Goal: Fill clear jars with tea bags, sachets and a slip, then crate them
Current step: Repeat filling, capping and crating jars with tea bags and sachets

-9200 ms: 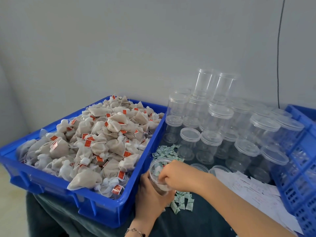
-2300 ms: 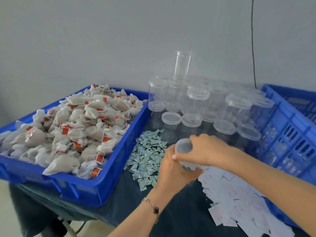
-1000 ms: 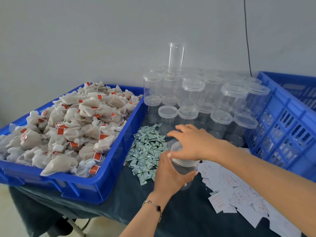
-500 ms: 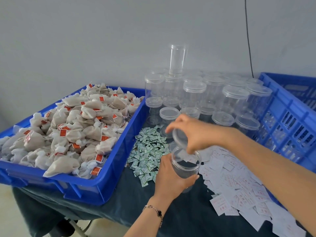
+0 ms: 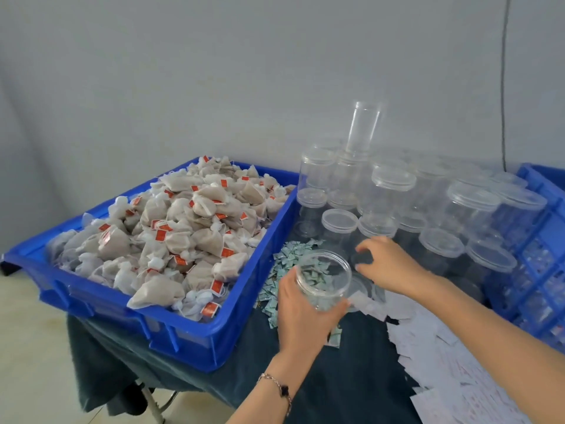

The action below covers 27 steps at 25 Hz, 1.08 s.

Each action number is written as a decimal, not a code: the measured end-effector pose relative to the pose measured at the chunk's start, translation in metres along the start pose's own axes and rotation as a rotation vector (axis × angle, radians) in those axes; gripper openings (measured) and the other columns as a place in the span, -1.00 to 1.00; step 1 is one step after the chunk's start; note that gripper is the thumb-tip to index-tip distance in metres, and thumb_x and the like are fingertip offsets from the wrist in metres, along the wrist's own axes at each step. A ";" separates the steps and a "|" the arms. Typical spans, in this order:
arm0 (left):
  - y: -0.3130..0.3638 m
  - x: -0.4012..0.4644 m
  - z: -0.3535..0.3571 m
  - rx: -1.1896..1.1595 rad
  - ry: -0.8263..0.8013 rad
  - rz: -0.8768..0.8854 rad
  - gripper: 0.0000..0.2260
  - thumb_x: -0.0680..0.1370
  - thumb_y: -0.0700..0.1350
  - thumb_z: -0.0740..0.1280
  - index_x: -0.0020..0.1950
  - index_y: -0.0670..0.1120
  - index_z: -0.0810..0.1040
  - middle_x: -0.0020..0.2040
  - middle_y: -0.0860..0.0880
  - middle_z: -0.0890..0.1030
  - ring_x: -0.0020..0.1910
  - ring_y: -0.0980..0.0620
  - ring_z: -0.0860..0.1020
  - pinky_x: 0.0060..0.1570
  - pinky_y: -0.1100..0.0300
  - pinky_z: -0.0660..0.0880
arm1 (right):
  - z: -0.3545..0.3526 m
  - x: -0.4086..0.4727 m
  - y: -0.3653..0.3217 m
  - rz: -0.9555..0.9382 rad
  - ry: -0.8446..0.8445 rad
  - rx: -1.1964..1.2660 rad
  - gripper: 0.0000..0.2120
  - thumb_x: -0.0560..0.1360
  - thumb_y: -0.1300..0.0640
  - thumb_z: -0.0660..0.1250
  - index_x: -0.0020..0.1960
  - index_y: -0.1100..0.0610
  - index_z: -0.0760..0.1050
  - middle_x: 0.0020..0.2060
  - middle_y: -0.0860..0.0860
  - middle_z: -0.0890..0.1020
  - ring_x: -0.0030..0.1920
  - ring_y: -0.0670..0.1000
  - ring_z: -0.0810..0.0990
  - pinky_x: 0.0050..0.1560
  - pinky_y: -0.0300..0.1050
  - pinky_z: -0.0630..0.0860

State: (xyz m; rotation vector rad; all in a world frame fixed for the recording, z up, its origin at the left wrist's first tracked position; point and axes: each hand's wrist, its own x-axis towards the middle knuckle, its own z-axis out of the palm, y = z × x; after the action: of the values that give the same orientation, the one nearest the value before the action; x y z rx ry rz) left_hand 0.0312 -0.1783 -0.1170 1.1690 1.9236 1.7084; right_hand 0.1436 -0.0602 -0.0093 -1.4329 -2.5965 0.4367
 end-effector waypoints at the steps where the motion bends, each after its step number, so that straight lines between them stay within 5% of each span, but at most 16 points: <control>1: -0.007 0.003 -0.007 -0.029 0.046 -0.024 -0.19 0.16 0.22 0.56 0.32 0.12 0.28 0.17 0.29 0.33 0.18 0.37 0.34 0.12 0.50 0.35 | 0.001 0.002 -0.022 -0.089 0.047 0.017 -0.64 0.51 0.12 0.31 0.30 0.10 0.44 0.31 0.06 0.40 0.21 0.05 0.47 0.18 -0.14 0.36; 4: -0.024 0.004 -0.028 -0.066 0.133 -0.105 -0.19 0.10 0.30 0.51 0.25 0.32 0.18 0.15 0.47 0.30 0.14 0.53 0.32 0.05 0.54 0.34 | 0.011 0.003 -0.088 -0.337 0.117 0.073 -0.75 0.54 0.17 0.24 0.18 0.05 0.54 0.16 -0.02 0.56 0.06 -0.02 0.56 0.09 -0.09 0.49; 7: -0.041 0.005 -0.038 0.000 0.151 -0.149 -0.12 0.13 0.32 0.48 0.36 0.23 0.18 0.33 0.28 0.35 0.32 0.28 0.35 0.32 0.20 0.37 | 0.031 0.007 -0.137 -0.543 0.033 0.032 -0.75 0.56 0.18 0.18 0.18 0.06 0.54 0.12 -0.01 0.61 0.09 -0.02 0.55 0.10 -0.06 0.50; 10: -0.053 0.010 -0.044 0.027 0.059 -0.144 -0.11 0.20 0.28 0.49 0.43 0.10 0.20 0.36 0.11 0.39 0.38 0.15 0.35 0.36 0.12 0.35 | 0.050 0.019 -0.169 -0.650 -0.079 -0.059 -0.68 0.55 0.17 0.22 0.30 0.07 0.45 0.24 0.02 0.51 0.24 0.03 0.42 0.19 -0.09 0.38; 13: -0.056 0.009 -0.047 0.081 0.015 -0.172 -0.09 0.17 0.34 0.44 0.41 0.04 0.23 0.35 0.04 0.40 0.37 0.09 0.36 0.35 0.09 0.36 | 0.067 0.024 -0.181 -0.684 -0.146 -0.237 -0.66 0.53 0.13 0.29 0.30 0.05 0.43 0.21 0.02 0.49 0.25 0.05 0.39 0.19 -0.03 0.40; 15: -0.055 0.009 -0.048 0.066 0.019 -0.144 -0.19 0.19 0.30 0.46 0.34 0.04 0.28 0.27 0.07 0.46 0.32 0.12 0.41 0.30 0.10 0.40 | 0.070 0.023 -0.180 -0.704 -0.039 -0.269 -0.82 0.52 0.18 0.26 0.12 0.10 0.48 0.07 0.02 0.53 0.12 0.05 0.45 0.00 -0.06 0.43; 18: -0.053 0.009 -0.048 0.010 0.021 -0.093 -0.29 0.22 0.19 0.50 0.29 0.08 0.33 0.20 0.14 0.50 0.24 0.18 0.47 0.23 0.15 0.47 | 0.058 0.015 -0.171 -0.641 0.111 -0.077 -0.94 0.48 0.23 0.26 -0.10 0.12 0.37 -0.17 -0.01 0.50 -0.13 0.05 0.47 -0.25 -0.10 0.32; 21: -0.053 0.005 -0.050 -0.017 0.067 -0.046 -0.27 0.21 0.15 0.52 0.27 0.38 0.23 0.22 0.37 0.43 0.24 0.38 0.40 0.18 0.39 0.41 | 0.038 0.005 -0.159 -0.545 0.232 0.171 -0.93 0.48 0.20 0.28 -0.08 0.12 0.39 -0.25 -0.02 0.53 -0.27 0.02 0.47 -0.29 -0.06 0.41; 23: -0.049 0.005 -0.049 -0.037 0.073 -0.080 -0.22 0.16 0.22 0.52 0.26 0.42 0.18 0.20 0.40 0.40 0.23 0.36 0.41 0.19 0.30 0.45 | 0.026 -0.002 -0.147 -0.489 0.293 0.240 -0.92 0.49 0.17 0.28 -0.02 0.10 0.42 -0.22 -0.02 0.58 -0.24 0.02 0.52 -0.27 -0.06 0.45; 27: -0.051 0.004 -0.048 -0.024 0.075 -0.116 -0.17 0.08 0.32 0.49 0.25 0.37 0.17 0.17 0.33 0.41 0.21 0.22 0.46 0.23 0.16 0.48 | 0.023 -0.012 -0.124 -0.399 0.003 0.001 -0.80 0.50 0.05 0.26 0.11 0.05 0.45 -0.06 -0.02 0.59 -0.07 0.05 0.54 -0.14 -0.07 0.47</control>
State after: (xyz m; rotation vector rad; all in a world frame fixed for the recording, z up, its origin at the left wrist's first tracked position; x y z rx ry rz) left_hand -0.0235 -0.2048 -0.1524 0.9776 1.9676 1.7310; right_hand 0.0447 -0.1370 0.0082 -0.8758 -2.7812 0.3779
